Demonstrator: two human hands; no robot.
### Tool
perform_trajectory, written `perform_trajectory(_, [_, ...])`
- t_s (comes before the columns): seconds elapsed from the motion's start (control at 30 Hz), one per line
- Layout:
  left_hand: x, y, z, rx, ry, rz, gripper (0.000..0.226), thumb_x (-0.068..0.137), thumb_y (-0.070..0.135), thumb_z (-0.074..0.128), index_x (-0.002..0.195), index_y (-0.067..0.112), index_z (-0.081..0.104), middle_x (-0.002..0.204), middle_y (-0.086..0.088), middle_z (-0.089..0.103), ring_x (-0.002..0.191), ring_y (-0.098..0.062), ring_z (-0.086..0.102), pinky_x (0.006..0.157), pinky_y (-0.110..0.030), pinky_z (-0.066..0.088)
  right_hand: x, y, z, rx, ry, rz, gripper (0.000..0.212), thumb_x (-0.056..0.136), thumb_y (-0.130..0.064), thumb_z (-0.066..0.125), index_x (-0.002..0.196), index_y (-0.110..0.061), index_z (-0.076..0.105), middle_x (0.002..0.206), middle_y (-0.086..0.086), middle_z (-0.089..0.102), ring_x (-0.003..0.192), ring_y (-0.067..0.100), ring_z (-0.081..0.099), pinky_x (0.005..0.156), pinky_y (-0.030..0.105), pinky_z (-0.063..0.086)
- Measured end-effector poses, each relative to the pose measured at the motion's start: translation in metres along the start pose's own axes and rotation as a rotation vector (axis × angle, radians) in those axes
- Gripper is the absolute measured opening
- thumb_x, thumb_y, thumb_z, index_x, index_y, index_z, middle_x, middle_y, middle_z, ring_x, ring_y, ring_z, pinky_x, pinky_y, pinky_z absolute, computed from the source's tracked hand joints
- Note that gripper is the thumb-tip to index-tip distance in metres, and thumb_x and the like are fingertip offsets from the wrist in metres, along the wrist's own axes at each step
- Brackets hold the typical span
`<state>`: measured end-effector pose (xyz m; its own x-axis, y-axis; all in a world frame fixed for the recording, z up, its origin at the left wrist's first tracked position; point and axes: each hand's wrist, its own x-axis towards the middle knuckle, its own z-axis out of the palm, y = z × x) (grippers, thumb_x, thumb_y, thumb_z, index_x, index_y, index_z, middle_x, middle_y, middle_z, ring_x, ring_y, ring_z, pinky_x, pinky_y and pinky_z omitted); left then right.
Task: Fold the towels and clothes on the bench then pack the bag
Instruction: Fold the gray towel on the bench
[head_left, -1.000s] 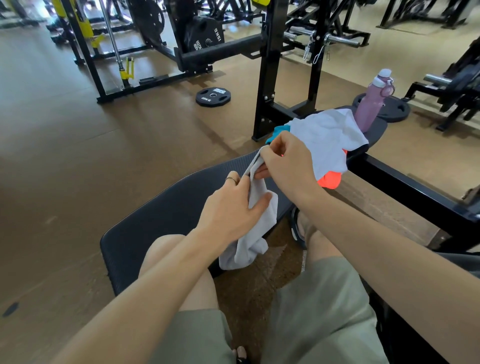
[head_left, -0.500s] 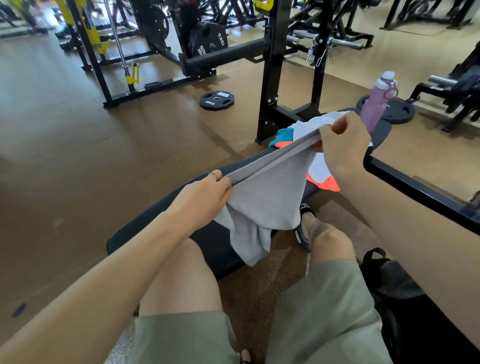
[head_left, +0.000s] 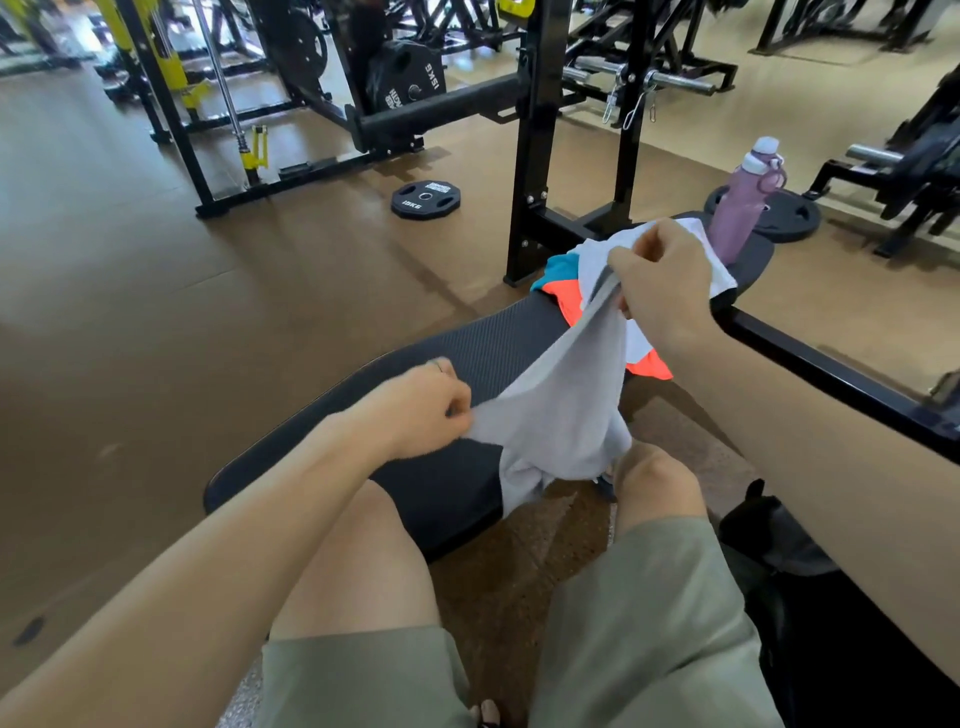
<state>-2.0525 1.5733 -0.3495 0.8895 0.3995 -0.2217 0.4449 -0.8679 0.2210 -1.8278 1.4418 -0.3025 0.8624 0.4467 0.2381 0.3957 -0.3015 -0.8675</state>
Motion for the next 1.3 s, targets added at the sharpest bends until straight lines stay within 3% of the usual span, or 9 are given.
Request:
perform_trajectory(0.13, [0.011, 0.024, 0.029, -0.153, -0.048, 0.008, 0.026, 0.099, 0.049, 0.053, 0.117, 0.031, 0.057, 0.122, 0.006, 0.048, 0.103, -0.016, 0.057, 0.092, -0.038, 0.051, -0.014, -0.017, 0.008, 0.078, -0.069, -0.207, 0.024, 0.083, -0.016, 0.062, 0.069, -0.022, 0.043, 0.061, 0.001, 0.048, 0.052, 0.02, 0.052, 0.048, 0.029, 0.047])
perform_trajectory(0.3, [0.028, 0.056, 0.037, -0.528, 0.366, -0.096, 0.021, 0.103, 0.041, 0.051, 0.11, 0.023, 0.046, 0.103, 0.004, 0.055, 0.087, -0.012, 0.058, 0.074, -0.028, 0.052, -0.021, -0.028, 0.003, 0.116, -0.089, -0.263, 0.015, 0.086, -0.015, 0.064, 0.079, -0.012, 0.051, 0.075, 0.014, 0.054, 0.057, 0.019, 0.051, 0.046, 0.021, 0.047])
perform_trajectory(0.43, [0.038, 0.062, 0.03, -0.604, 0.439, -0.095, 0.027, 0.099, 0.04, 0.06, 0.114, 0.025, 0.043, 0.103, 0.005, 0.061, 0.087, -0.01, 0.062, 0.078, -0.03, 0.059, -0.022, -0.032, -0.005, 0.145, -0.085, -0.26, 0.019, 0.087, -0.014, 0.063, 0.088, 0.002, 0.052, 0.077, 0.022, 0.055, 0.049, 0.015, 0.051, 0.046, 0.025, 0.046])
perform_trajectory(0.6, [0.033, 0.065, 0.023, -0.371, 0.516, -0.021, 0.009, 0.104, 0.026, 0.05, 0.106, 0.02, 0.045, 0.09, 0.004, 0.06, 0.071, -0.013, 0.06, 0.067, -0.036, 0.057, -0.026, -0.032, -0.006, 0.257, -0.11, -0.163, 0.016, 0.087, -0.008, 0.06, 0.088, 0.005, 0.051, 0.062, 0.026, 0.052, 0.039, 0.014, 0.05, 0.048, 0.031, 0.047])
perform_trajectory(0.77, [0.027, 0.069, 0.015, -0.01, 0.588, 0.045, 0.023, 0.101, 0.015, 0.048, 0.124, 0.009, 0.046, 0.114, -0.01, 0.055, 0.084, -0.021, 0.051, 0.065, -0.037, 0.05, -0.034, -0.035, -0.001, 0.319, -0.142, -0.122, 0.009, 0.085, -0.005, 0.058, 0.081, -0.007, 0.05, 0.057, 0.018, 0.05, 0.038, 0.017, 0.05, 0.047, 0.033, 0.045])
perform_trajectory(0.93, [0.031, 0.069, 0.006, 0.359, 0.554, 0.277, 0.067, 0.074, 0.009, -0.022, 0.134, 0.014, 0.009, 0.129, -0.024, 0.037, 0.099, -0.036, 0.053, 0.075, -0.042, 0.054, -0.041, -0.039, 0.004, 0.351, -0.151, -0.121, 0.007, 0.081, -0.003, 0.058, 0.08, -0.002, 0.051, 0.065, 0.032, 0.053, 0.04, 0.018, 0.05, 0.044, 0.029, 0.044])
perform_trajectory(1.0, [0.032, 0.071, 0.007, 0.386, 0.6, 0.235, 0.059, 0.083, 0.008, -0.012, 0.137, 0.016, 0.009, 0.128, -0.021, 0.04, 0.09, -0.031, 0.056, 0.062, -0.033, 0.046, -0.041, -0.041, 0.003, 0.384, -0.146, -0.096, 0.007, 0.08, -0.002, 0.057, 0.079, -0.003, 0.05, 0.066, 0.036, 0.052, 0.039, 0.019, 0.048, 0.042, 0.029, 0.042])
perform_trajectory(1.13, [0.035, 0.063, 0.017, 0.24, 0.619, 0.154, 0.042, 0.095, 0.008, 0.056, 0.132, 0.011, 0.037, 0.121, -0.013, 0.05, 0.068, -0.021, 0.057, 0.055, -0.024, 0.044, -0.041, -0.039, 0.0, 0.385, -0.129, -0.104, 0.017, 0.081, -0.005, 0.058, 0.072, -0.012, 0.044, 0.06, 0.032, 0.047, 0.036, 0.021, 0.047, 0.043, 0.03, 0.04])
perform_trajectory(1.3, [0.023, 0.06, 0.023, 0.068, 0.653, 0.115, 0.022, 0.097, 0.035, 0.052, 0.099, 0.014, 0.06, 0.097, -0.002, 0.046, 0.055, -0.015, 0.045, 0.045, -0.03, 0.047, -0.038, -0.037, -0.001, 0.399, -0.052, -0.087, 0.017, 0.085, -0.005, 0.059, 0.077, -0.011, 0.046, 0.063, 0.029, 0.053, 0.04, 0.019, 0.055, 0.047, 0.032, 0.048])
